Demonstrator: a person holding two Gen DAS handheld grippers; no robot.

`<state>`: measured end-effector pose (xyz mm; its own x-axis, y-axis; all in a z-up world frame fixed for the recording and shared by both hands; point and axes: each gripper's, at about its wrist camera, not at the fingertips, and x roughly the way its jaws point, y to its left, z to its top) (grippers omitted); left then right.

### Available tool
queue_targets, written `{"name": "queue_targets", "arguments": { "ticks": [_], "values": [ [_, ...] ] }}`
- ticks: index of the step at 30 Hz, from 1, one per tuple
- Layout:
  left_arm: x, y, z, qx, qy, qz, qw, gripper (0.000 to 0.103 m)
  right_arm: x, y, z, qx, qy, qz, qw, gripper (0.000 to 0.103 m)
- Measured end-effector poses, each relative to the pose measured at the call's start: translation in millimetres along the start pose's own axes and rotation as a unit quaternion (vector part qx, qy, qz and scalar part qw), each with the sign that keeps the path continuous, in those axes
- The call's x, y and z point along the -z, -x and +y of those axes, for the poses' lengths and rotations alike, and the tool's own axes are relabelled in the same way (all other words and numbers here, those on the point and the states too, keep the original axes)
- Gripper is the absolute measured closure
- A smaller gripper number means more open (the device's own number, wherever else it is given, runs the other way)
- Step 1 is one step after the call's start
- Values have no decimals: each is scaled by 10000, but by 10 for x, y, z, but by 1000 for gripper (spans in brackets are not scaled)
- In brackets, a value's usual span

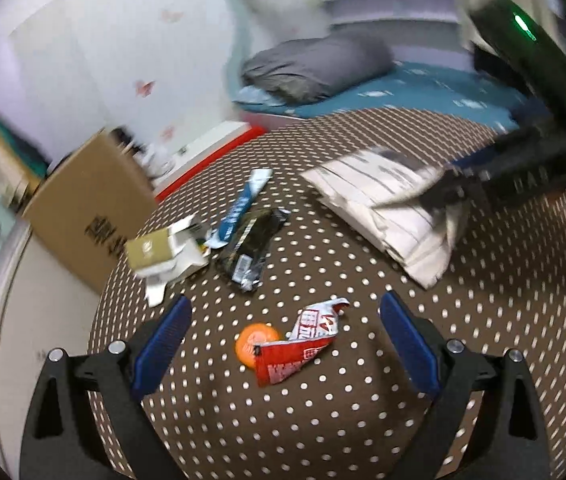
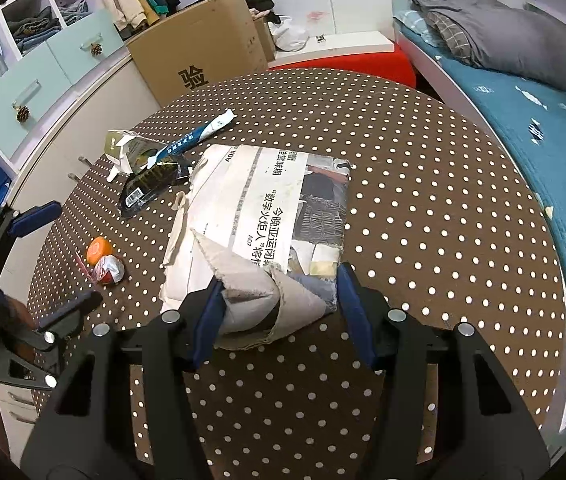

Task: Collect trash
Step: 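Grasp the red-white snack wrapper with the left tool while the right tool grasps the white printed paper bag, then carry both items to the blue bin and open both tools over it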

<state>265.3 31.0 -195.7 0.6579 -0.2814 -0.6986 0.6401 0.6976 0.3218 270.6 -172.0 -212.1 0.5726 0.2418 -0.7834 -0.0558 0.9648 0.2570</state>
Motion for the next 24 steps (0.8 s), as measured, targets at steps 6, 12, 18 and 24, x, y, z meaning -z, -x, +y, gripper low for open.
{"name": "queue_targets", "arguments": {
  "ticks": [6, 12, 18, 24],
  "values": [
    [28, -136, -109, 461, -751, 246, 9958, 42, 15, 17, -6, 24, 6, 4, 10000, 50],
    [16, -125, -156, 835, -727, 202, 9936, 76, -3, 38, -67, -83, -68, 20, 9999, 57],
    [-11, -104, -52, 1098, -86, 103, 9939, 80, 22, 136, -243, -116, -193, -16, 9997, 57],
    [-84, -82, 11, 1236, 573, -56, 9907, 80, 19, 293, -467, -101, -421, -190, 9989, 57]
  ]
}}
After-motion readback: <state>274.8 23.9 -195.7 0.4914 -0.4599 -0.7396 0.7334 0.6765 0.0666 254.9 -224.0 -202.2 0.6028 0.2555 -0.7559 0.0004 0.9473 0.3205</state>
